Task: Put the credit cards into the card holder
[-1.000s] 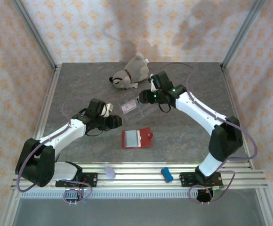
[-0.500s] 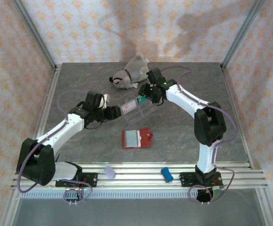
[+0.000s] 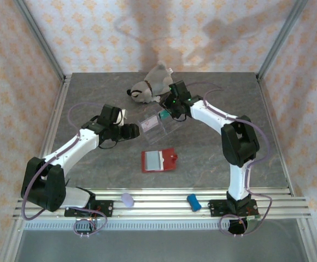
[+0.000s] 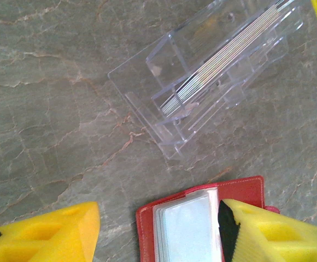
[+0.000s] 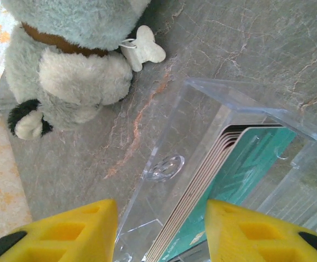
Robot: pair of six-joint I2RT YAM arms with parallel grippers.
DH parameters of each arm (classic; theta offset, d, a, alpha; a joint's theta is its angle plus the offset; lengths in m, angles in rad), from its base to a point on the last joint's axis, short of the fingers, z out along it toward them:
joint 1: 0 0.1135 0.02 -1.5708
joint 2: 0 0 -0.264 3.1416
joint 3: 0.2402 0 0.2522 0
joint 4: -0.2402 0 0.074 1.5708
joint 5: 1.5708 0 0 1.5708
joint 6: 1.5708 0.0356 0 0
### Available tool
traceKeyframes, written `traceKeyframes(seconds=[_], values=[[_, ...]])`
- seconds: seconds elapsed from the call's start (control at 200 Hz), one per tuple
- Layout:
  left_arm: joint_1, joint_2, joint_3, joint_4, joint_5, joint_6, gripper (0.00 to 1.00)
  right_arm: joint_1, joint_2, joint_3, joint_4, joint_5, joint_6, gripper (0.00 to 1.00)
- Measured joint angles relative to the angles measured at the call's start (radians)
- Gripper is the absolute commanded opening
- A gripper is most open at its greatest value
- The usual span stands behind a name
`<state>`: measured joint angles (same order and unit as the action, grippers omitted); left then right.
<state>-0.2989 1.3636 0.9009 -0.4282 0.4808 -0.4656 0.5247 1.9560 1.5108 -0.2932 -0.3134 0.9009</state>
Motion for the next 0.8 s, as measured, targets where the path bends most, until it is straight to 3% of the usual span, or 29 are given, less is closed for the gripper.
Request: traceKeyframes(seconds=[0.801], values=[[0.0,-0.041,-0.008,-0.034,-0.003,0.022,0.61,0.0,-0.005,-0.127,0.182,0.0,0.057,0.39]])
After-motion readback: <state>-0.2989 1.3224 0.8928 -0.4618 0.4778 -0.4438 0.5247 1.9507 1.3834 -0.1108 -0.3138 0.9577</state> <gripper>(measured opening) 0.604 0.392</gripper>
